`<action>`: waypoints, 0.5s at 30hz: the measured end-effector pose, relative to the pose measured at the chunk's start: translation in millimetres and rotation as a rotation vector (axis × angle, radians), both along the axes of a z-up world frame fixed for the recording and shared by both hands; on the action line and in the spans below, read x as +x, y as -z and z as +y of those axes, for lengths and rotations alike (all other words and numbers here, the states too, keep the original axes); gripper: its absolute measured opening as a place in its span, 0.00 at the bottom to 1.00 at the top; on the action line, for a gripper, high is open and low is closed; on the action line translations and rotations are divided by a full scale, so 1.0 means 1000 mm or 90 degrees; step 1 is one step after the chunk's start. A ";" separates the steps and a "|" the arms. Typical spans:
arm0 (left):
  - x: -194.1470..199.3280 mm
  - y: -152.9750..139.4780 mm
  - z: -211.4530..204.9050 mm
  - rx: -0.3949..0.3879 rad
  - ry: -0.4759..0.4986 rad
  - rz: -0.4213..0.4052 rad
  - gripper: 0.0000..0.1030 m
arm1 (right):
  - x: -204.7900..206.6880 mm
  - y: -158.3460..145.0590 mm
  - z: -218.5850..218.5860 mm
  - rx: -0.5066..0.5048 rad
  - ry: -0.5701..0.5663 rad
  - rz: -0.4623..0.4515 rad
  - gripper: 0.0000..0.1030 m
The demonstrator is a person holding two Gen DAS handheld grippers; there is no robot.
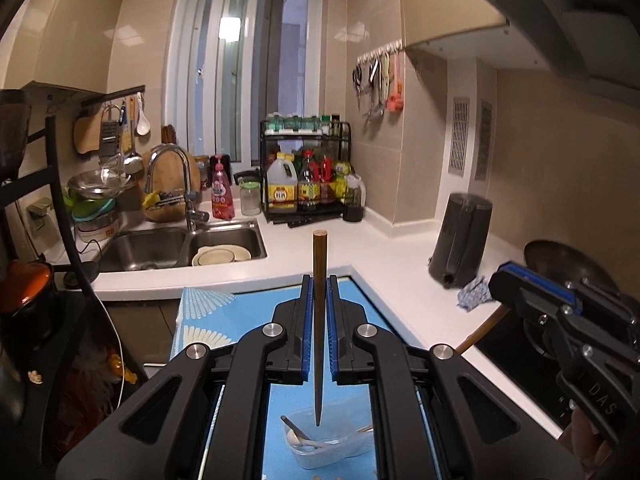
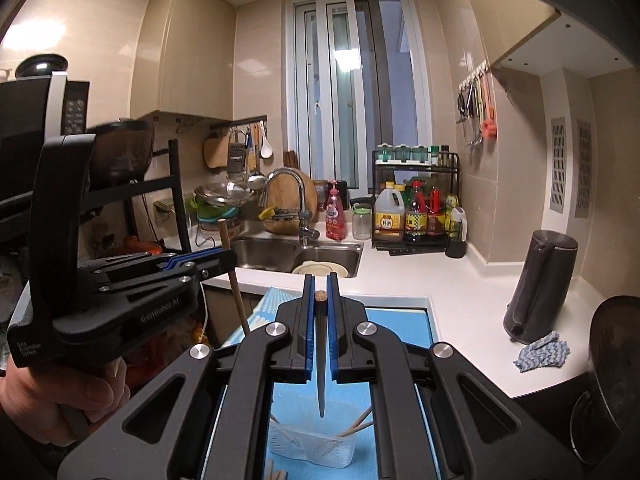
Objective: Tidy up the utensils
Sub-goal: 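Lower both held chopsticks down into the clear container, then open both tools to release the chopsticks inside the container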
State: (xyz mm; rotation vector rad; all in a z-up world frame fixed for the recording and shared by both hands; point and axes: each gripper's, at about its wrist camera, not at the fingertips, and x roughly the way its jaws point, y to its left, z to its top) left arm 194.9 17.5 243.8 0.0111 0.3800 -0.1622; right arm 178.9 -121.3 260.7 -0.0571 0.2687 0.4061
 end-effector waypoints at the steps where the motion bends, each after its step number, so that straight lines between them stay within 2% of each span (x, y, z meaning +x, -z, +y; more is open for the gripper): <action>1: 0.007 0.006 0.000 0.011 -0.003 0.008 0.06 | 0.005 0.007 0.001 -0.001 0.000 0.008 0.06; 6: 0.033 0.044 -0.003 0.044 0.017 0.065 0.06 | 0.025 0.040 0.005 -0.015 -0.003 0.053 0.06; 9: 0.037 0.064 -0.003 0.045 0.049 0.101 0.07 | 0.030 0.060 0.010 -0.036 -0.020 0.089 0.06; 10: 0.036 0.070 -0.002 0.043 0.056 0.112 0.07 | 0.031 0.065 0.010 -0.037 -0.018 0.100 0.09; 11: 0.035 0.074 0.000 0.033 0.063 0.120 0.08 | 0.031 0.068 0.007 -0.033 -0.017 0.111 0.11; 13: 0.031 0.075 0.006 0.003 0.081 0.125 0.16 | 0.025 0.070 0.001 -0.020 -0.017 0.119 0.11; 15: 0.020 0.069 0.013 -0.027 0.089 0.111 0.21 | 0.018 0.066 -0.005 -0.016 -0.014 0.112 0.11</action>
